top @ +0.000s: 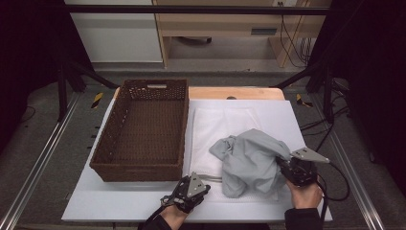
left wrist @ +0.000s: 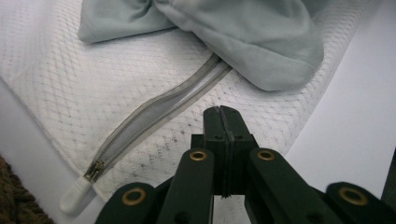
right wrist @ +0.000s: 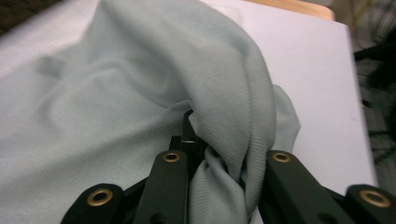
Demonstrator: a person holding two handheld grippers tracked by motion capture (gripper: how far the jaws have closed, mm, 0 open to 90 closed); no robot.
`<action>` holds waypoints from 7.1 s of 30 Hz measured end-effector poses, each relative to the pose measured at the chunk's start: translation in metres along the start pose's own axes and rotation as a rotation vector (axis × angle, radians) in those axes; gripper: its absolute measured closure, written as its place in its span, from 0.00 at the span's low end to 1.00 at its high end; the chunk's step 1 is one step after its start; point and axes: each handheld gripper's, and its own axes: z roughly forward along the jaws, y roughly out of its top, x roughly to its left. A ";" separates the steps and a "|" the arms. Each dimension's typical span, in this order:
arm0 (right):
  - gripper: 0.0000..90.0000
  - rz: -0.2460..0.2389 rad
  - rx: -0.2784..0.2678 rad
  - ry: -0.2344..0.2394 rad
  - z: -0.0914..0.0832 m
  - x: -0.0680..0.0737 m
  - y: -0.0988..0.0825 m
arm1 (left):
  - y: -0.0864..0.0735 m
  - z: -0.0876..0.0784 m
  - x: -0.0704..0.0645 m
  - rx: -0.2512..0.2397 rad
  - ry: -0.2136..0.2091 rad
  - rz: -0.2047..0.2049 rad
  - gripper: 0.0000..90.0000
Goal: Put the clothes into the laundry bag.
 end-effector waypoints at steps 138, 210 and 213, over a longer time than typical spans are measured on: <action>0.48 -0.063 -0.130 0.198 0.034 0.072 0.022 | 0.064 0.044 0.021 -0.002 0.023 -0.039 0.97; 0.39 -0.086 -0.106 0.319 0.010 0.076 0.008 | 0.085 0.020 0.031 -0.109 0.032 -0.178 0.97; 0.27 -0.059 -0.119 0.190 0.009 0.055 0.014 | 0.084 0.019 0.030 -0.114 0.030 -0.178 0.98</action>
